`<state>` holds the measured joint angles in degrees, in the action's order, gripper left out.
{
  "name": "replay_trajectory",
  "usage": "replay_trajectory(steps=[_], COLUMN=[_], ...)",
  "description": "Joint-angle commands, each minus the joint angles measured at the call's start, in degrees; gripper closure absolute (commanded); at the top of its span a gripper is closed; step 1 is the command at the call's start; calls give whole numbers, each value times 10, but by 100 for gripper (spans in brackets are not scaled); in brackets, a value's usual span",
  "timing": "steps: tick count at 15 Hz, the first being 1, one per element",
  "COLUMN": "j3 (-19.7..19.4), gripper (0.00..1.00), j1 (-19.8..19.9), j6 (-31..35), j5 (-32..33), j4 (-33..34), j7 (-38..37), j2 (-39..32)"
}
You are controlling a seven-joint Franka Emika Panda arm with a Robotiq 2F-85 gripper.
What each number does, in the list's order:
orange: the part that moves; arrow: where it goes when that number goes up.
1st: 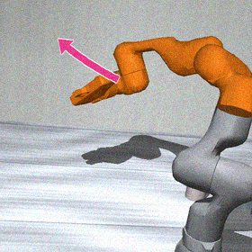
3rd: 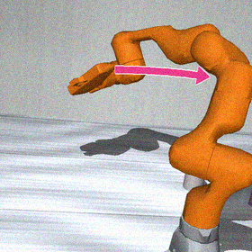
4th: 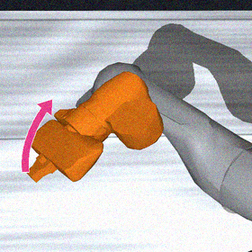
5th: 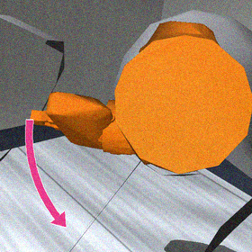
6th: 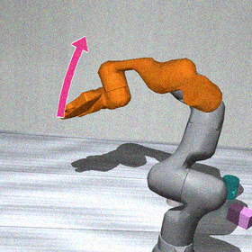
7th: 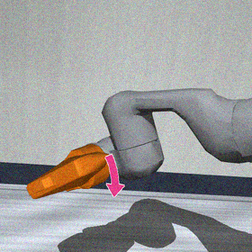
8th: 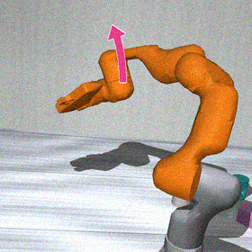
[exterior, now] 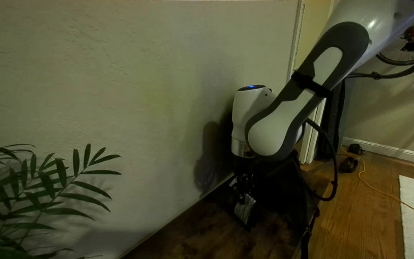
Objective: Put the wallet inside the black backpack
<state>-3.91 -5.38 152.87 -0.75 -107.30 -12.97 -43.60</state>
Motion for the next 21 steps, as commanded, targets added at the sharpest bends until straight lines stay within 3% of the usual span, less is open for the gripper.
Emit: replay_trajectory(steps=[1,5,12,21], j3=[-35,-70,-146,-246], gripper=[96,96,96,96], j1=[-30,-65,-159,-261], j6=[19,24,46,42], j5=[10,24,82,213], j4=[-35,-47,-89,-126], j7=[-46,-87,-199,-395], j2=[37,57,93,123])
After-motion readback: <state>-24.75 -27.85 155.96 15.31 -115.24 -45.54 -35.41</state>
